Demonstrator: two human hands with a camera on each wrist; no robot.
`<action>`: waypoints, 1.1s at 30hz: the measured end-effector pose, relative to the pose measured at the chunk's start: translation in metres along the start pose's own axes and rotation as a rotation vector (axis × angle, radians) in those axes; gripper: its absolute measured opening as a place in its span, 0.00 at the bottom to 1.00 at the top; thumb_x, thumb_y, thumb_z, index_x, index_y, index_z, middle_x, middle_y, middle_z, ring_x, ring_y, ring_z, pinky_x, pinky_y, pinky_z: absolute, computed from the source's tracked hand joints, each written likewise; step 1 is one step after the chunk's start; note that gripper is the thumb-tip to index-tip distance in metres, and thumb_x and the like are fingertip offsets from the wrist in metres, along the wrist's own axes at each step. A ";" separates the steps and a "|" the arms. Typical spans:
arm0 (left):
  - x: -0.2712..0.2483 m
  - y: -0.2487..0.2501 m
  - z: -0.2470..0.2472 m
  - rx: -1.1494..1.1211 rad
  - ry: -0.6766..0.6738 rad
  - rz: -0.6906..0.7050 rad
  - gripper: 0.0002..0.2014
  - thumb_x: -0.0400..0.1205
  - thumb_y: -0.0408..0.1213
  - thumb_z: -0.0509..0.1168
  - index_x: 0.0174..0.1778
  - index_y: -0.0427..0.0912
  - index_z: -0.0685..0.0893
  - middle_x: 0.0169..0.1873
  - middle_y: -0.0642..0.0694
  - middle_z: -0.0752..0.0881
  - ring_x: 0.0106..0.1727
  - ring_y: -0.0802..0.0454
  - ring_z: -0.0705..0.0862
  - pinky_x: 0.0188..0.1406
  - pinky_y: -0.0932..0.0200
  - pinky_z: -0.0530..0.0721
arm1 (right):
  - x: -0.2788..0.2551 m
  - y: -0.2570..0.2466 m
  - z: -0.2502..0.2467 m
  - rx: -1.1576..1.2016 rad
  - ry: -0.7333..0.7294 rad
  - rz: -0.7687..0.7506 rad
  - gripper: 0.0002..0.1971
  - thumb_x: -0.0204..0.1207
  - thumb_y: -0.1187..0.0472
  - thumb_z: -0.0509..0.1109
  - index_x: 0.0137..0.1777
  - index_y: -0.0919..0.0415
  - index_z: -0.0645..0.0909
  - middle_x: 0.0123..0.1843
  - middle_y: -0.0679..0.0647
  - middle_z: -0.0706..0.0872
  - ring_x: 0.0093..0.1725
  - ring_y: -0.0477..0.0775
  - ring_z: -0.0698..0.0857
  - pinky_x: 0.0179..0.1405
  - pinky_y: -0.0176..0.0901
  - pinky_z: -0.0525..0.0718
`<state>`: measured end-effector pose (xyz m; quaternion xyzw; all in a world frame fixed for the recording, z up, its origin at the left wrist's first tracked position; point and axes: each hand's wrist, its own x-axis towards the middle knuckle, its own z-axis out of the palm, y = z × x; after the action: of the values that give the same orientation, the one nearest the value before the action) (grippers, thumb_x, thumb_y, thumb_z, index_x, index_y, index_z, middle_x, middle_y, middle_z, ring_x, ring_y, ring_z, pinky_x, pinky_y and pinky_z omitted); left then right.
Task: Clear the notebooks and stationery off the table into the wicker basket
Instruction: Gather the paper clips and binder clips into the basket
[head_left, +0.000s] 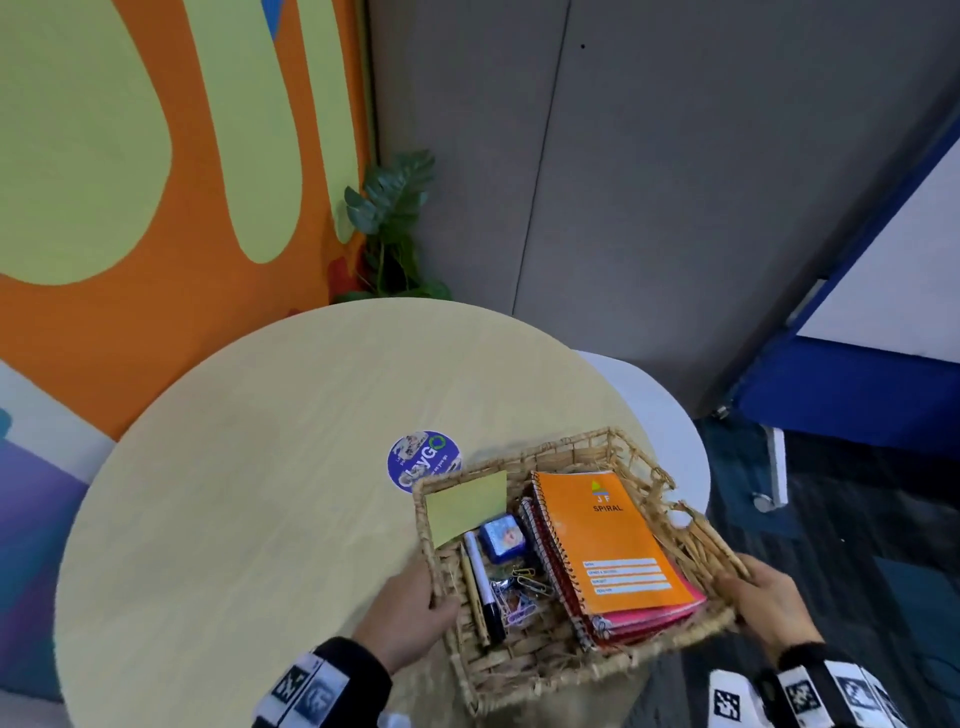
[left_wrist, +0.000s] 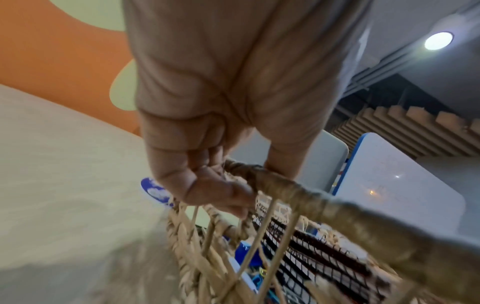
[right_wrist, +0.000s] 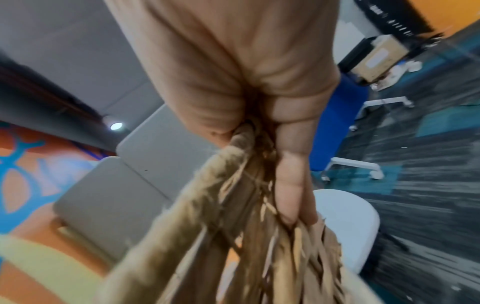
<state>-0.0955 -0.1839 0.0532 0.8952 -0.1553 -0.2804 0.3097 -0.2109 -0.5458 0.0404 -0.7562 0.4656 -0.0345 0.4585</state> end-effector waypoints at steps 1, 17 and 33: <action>-0.001 -0.001 -0.008 0.001 0.032 -0.003 0.11 0.82 0.46 0.61 0.39 0.50 0.67 0.33 0.53 0.74 0.31 0.58 0.70 0.29 0.66 0.66 | -0.001 -0.011 0.001 0.034 -0.030 -0.013 0.09 0.79 0.73 0.64 0.45 0.61 0.84 0.34 0.64 0.86 0.29 0.56 0.82 0.21 0.38 0.82; -0.033 -0.069 -0.171 -0.162 0.842 -0.239 0.17 0.81 0.39 0.64 0.30 0.53 0.64 0.24 0.55 0.72 0.26 0.62 0.70 0.22 0.66 0.62 | 0.010 -0.263 0.189 0.283 -0.517 -0.338 0.10 0.80 0.74 0.58 0.48 0.65 0.80 0.35 0.62 0.82 0.27 0.57 0.81 0.25 0.41 0.88; 0.038 -0.198 -0.214 -0.323 0.988 -0.601 0.09 0.80 0.42 0.66 0.42 0.40 0.76 0.29 0.46 0.77 0.33 0.46 0.76 0.28 0.56 0.70 | 0.055 -0.384 0.441 0.030 -0.664 -0.351 0.11 0.80 0.70 0.57 0.45 0.62 0.81 0.45 0.69 0.87 0.38 0.64 0.87 0.39 0.58 0.91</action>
<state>0.0833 0.0493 0.0502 0.8658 0.3116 0.0735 0.3847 0.2893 -0.2383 0.0439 -0.7878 0.1545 0.1278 0.5824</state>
